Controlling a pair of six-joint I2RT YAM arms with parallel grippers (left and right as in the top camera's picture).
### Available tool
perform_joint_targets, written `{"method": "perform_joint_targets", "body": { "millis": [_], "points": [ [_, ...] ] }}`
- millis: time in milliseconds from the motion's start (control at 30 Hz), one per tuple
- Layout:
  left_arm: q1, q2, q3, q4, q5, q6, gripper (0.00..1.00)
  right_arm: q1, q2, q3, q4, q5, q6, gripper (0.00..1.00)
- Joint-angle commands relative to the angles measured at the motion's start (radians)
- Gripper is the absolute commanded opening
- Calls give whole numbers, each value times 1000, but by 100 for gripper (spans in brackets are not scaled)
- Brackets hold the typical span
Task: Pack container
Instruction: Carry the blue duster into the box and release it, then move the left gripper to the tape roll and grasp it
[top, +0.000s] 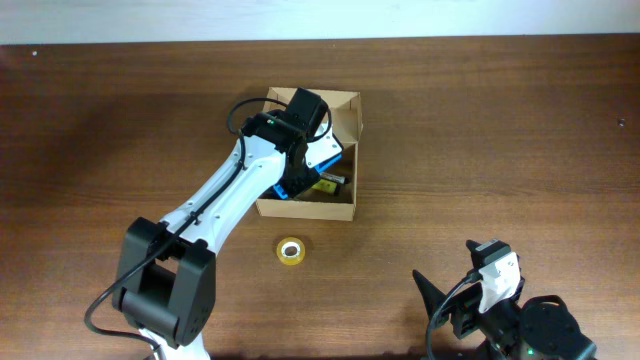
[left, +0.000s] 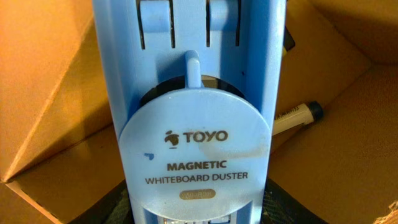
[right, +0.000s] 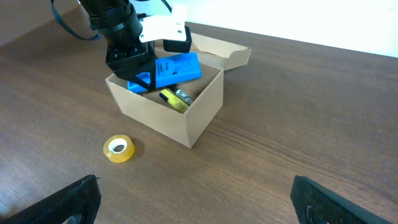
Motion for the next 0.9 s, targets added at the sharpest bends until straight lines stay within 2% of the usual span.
{"method": "perform_joint_targets", "body": {
  "millis": [0, 100, 233, 567, 667, 867],
  "points": [
    [-6, 3, 22, 0, 19, -68, 54, -6, -4, -3, 3, 13, 5, 99],
    [-6, -3, 22, -11, 23, -74, 56, -6, -4, -3, 3, 13, 5, 99],
    [-6, -13, 23, -22, 35, -74, 70, -6, -4, -3, 3, 13, 5, 99],
    [-5, -113, 25, -44, 44, -169, 75, -6, -4, -3, 3, 13, 5, 99],
    [-5, -180, 31, -89, 43, -291, 76, -6, -4, -3, 3, 13, 5, 99],
    [-5, -323, 31, -192, 44, -702, 77, -6, -4, -3, 3, 13, 5, 99]
  ]
}}
